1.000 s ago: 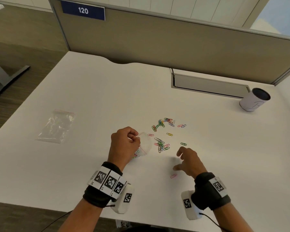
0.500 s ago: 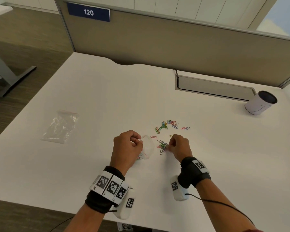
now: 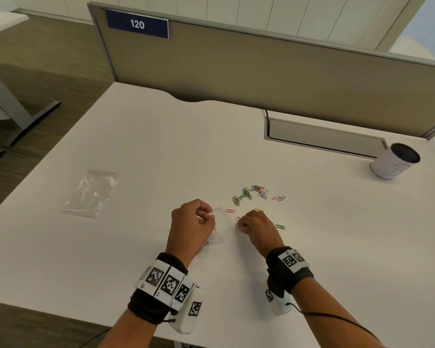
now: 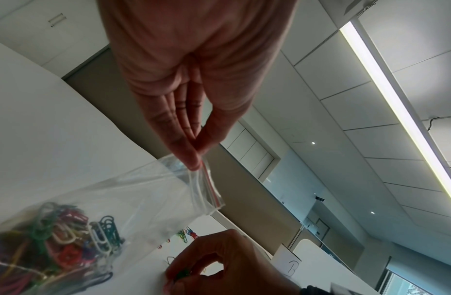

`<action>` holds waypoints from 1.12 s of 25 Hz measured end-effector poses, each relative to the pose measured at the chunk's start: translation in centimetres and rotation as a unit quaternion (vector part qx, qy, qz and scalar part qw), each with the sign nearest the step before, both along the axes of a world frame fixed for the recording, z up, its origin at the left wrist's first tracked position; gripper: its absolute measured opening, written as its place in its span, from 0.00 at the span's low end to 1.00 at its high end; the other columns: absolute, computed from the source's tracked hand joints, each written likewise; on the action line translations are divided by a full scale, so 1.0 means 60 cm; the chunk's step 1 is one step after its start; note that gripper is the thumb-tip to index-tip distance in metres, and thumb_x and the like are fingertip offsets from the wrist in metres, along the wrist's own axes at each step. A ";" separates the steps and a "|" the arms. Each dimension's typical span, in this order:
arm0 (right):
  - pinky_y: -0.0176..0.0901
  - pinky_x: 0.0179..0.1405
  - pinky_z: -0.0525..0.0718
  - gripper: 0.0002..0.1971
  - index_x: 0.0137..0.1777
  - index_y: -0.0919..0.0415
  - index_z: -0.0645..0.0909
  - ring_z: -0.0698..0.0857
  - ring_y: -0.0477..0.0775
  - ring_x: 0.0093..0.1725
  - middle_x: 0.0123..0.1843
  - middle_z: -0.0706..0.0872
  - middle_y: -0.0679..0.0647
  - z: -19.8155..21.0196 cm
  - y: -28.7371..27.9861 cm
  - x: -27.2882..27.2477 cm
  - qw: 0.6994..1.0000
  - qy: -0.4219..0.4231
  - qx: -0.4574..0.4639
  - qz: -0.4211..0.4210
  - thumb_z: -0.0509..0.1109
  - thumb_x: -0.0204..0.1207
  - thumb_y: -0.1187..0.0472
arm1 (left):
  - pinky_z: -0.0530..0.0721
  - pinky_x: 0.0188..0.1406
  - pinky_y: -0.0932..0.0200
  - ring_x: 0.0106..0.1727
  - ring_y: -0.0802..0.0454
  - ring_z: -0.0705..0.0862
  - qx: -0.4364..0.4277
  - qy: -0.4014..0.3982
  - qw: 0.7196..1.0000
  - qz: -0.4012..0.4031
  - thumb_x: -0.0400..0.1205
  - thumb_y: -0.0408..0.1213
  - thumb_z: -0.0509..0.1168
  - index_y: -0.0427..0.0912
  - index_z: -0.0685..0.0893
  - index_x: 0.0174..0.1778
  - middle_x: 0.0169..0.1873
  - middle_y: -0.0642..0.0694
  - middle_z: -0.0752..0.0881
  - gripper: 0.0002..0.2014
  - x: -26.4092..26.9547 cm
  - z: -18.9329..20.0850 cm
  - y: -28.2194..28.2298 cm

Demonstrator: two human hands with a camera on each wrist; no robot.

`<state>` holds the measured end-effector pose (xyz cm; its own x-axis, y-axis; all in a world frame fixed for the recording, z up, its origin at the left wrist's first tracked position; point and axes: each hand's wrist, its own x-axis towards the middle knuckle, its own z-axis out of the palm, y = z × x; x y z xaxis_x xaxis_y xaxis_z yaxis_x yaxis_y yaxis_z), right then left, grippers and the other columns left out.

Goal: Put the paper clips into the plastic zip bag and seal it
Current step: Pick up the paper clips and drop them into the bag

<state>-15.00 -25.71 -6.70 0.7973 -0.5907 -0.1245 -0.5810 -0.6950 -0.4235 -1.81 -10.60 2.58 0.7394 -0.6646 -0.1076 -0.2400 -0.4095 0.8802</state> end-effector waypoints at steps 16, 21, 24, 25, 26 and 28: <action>0.36 0.40 0.87 0.03 0.42 0.66 0.87 0.88 0.55 0.37 0.38 0.90 0.59 0.092 -0.006 0.002 0.832 -0.301 0.411 -0.219 0.75 0.70 0.73 | 0.92 0.41 0.51 0.34 0.48 0.91 0.002 0.005 1.000 -0.005 0.76 0.30 0.72 0.37 0.87 0.44 0.35 0.41 0.90 0.03 0.008 -0.005 -0.012; 0.43 0.46 0.90 0.05 0.45 0.70 0.87 0.90 0.55 0.39 0.41 0.91 0.63 0.148 0.036 0.033 0.859 -0.254 0.425 -0.128 0.76 0.71 0.70 | 0.92 0.40 0.52 0.37 0.47 0.92 0.003 0.008 1.000 -0.010 0.76 0.31 0.72 0.39 0.86 0.45 0.38 0.42 0.90 0.04 0.009 -0.003 -0.014; 0.45 0.45 0.91 0.05 0.45 0.65 0.88 0.91 0.52 0.37 0.39 0.93 0.60 0.149 0.050 0.050 0.944 -0.152 0.276 -0.099 0.77 0.70 0.66 | 0.91 0.39 0.57 0.40 0.47 0.91 0.003 -0.001 1.000 -0.011 0.77 0.31 0.72 0.39 0.86 0.46 0.41 0.42 0.90 0.04 0.009 -0.001 -0.014; 0.41 0.43 0.90 0.05 0.46 0.63 0.89 0.91 0.50 0.37 0.40 0.93 0.58 0.150 0.052 0.054 0.956 -0.133 0.249 -0.087 0.76 0.71 0.65 | 0.91 0.40 0.57 0.39 0.48 0.91 0.002 -0.002 1.000 -0.011 0.77 0.31 0.72 0.39 0.86 0.47 0.41 0.42 0.90 0.05 0.009 -0.001 -0.013; 0.38 0.41 0.88 0.06 0.48 0.61 0.89 0.90 0.47 0.37 0.41 0.93 0.56 0.153 0.055 0.057 0.965 -0.114 0.225 -0.069 0.75 0.72 0.65 | 0.92 0.42 0.55 0.39 0.48 0.91 0.002 -0.003 1.000 -0.011 0.77 0.31 0.72 0.39 0.86 0.47 0.41 0.42 0.90 0.05 0.009 -0.001 -0.013; 0.37 0.42 0.87 0.07 0.51 0.58 0.87 0.90 0.46 0.41 0.44 0.93 0.54 0.160 0.059 0.058 0.976 -0.091 0.194 -0.028 0.72 0.75 0.65 | 0.92 0.44 0.53 0.40 0.47 0.91 0.004 -0.001 1.000 -0.008 0.77 0.31 0.72 0.39 0.86 0.47 0.41 0.41 0.90 0.05 0.010 -0.002 -0.013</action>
<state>-11.52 -22.19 2.90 0.7947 -0.5710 -0.2058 -0.5038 -0.4314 -0.7484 -1.22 -11.40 2.45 0.7287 -0.6758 -0.1111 -0.2493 -0.4128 0.8760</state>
